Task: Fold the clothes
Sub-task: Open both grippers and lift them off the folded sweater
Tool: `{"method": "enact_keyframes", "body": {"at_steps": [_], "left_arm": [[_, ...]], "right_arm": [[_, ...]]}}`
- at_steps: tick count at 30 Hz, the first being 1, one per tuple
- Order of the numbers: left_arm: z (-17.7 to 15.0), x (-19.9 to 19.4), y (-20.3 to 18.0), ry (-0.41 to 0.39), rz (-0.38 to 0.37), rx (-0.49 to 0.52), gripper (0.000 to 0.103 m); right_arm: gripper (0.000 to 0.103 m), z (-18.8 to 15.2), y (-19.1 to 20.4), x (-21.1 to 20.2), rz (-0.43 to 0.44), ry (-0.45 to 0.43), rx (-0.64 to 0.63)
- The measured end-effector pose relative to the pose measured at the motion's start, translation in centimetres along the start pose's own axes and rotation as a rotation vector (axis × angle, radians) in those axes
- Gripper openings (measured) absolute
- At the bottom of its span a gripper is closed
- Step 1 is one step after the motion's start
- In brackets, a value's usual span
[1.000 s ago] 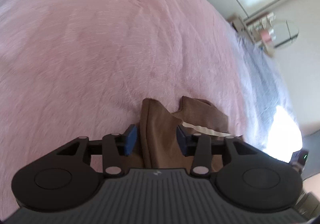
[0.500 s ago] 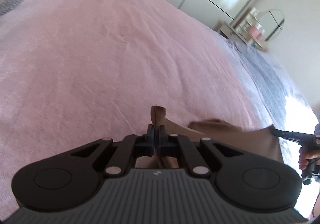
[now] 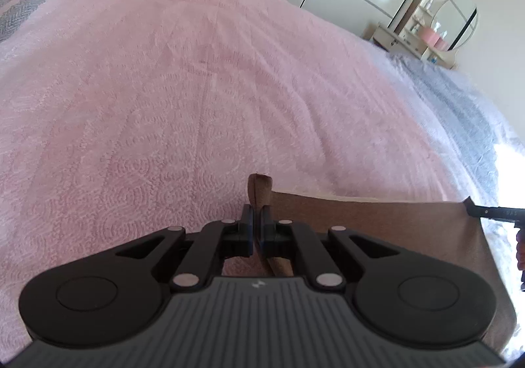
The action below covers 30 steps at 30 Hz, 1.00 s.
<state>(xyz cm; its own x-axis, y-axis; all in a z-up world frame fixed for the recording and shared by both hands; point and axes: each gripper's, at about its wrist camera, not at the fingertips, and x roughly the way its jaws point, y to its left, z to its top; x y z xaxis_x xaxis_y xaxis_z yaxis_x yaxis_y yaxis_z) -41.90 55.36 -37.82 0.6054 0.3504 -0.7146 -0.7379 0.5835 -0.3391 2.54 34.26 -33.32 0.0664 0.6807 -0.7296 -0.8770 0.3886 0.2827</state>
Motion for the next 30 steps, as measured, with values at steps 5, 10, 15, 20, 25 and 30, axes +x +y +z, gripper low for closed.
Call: {"method": "enact_keyframes", "body": {"at_steps": [5, 10, 15, 20, 25, 30], "left_arm": [[-0.6, 2.3, -0.1, 0.084, 0.040, -0.027, 0.005], [-0.6, -0.9, -0.7, 0.052, 0.121, -0.075, 0.022], [-2.9, -7.8, -4.1, 0.024, 0.054, 0.033, 0.000], [-8.4, -11.0, -8.2, 0.095, -0.054, 0.154, 0.000], [-12.2, -10.3, -5.9, 0.164, 0.084, 0.105, 0.000], [-11.9, -13.1, -7.3, 0.091, 0.125, 0.078, 0.000]], "right_arm": [[0.003, -0.6, 0.9, 2.9, -0.082, 0.133, -0.016], [0.086, -1.4, 3.3, -0.5, -0.220, 0.014, -0.075], [0.069, -4.1, 6.9, -6.9, -0.140, 0.002, -0.060], [0.044, -10.1, 12.7, -9.5, -0.031, 0.120, -0.187], [0.044, -15.5, 12.8, -9.0, -0.154, 0.169, -0.289], [0.044, -14.9, 12.3, -11.3, -0.122, 0.122, -0.212]]}}
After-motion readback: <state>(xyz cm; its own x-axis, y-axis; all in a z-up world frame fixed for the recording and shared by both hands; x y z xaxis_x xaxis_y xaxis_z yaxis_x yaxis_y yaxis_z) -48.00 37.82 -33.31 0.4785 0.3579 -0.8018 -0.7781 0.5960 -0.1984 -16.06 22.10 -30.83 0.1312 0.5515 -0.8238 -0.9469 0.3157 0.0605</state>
